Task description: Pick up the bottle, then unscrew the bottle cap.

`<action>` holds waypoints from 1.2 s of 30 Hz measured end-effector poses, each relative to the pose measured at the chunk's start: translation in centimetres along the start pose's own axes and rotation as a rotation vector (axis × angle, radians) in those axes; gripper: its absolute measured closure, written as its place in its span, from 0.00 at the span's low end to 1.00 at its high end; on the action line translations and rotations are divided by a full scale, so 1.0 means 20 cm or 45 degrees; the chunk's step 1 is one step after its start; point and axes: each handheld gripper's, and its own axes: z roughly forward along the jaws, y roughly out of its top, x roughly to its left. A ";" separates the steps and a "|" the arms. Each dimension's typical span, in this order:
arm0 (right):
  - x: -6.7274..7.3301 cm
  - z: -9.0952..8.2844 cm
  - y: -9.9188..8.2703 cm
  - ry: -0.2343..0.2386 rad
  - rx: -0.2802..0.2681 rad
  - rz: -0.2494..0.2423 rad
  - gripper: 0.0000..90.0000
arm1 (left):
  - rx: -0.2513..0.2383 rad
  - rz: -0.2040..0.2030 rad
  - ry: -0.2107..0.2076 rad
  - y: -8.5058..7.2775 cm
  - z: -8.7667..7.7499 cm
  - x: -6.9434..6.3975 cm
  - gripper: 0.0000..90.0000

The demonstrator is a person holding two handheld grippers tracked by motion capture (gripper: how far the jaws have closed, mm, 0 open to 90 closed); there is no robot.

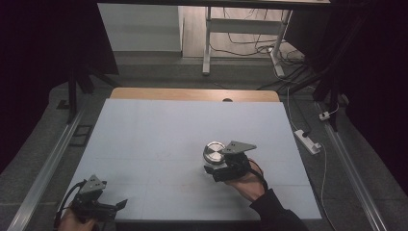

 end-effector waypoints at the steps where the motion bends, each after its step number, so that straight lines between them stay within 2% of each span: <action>1: 0.01 0.00 0.00 0.003 0.004 0.000 0.16 | -0.001 -0.001 -0.001 0.00 0.00 0.00 0.00; 18: 0.15 0.09 0.04 0.082 0.009 -0.052 0.16 | 0.000 -0.002 -0.002 0.00 0.00 0.00 0.00; 27: 0.22 0.13 0.05 0.113 0.007 -0.108 0.16 | -0.003 -0.004 -0.006 0.00 0.00 0.00 0.00; 36: 0.23 0.14 0.05 0.123 0.000 -0.123 0.16 | -0.028 -0.054 -0.022 -0.01 -0.01 0.03 0.00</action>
